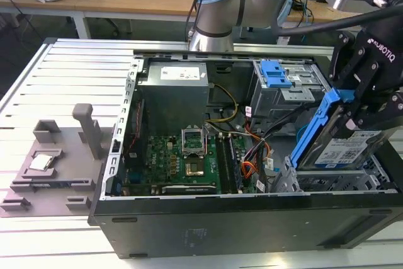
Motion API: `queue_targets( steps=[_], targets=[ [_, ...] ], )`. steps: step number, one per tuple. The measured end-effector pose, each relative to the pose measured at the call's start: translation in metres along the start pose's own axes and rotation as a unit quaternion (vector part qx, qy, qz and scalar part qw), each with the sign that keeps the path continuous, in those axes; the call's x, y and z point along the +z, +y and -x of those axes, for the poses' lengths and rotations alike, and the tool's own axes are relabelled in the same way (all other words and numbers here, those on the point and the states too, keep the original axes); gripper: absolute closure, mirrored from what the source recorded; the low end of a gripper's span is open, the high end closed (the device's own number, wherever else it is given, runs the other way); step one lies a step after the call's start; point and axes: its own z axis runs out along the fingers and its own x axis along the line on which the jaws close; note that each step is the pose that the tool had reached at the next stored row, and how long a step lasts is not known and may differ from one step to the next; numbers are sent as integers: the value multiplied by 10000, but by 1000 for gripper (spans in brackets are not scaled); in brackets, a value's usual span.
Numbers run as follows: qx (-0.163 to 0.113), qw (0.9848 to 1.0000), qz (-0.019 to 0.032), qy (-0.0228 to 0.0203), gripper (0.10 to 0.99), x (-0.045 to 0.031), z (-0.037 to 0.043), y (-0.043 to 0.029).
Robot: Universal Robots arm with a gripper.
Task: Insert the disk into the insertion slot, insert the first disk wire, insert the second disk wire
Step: 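Insert the disk into the insertion slot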
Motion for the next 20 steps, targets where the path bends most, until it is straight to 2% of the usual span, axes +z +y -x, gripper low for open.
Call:
queue_targets(
  steps=[13, 20],
  targets=[
    [0, 10000, 0, 0, 722, 109, 0, -4],
    [0, 10000, 0, 0, 722, 222, 1, -8]
  ],
)
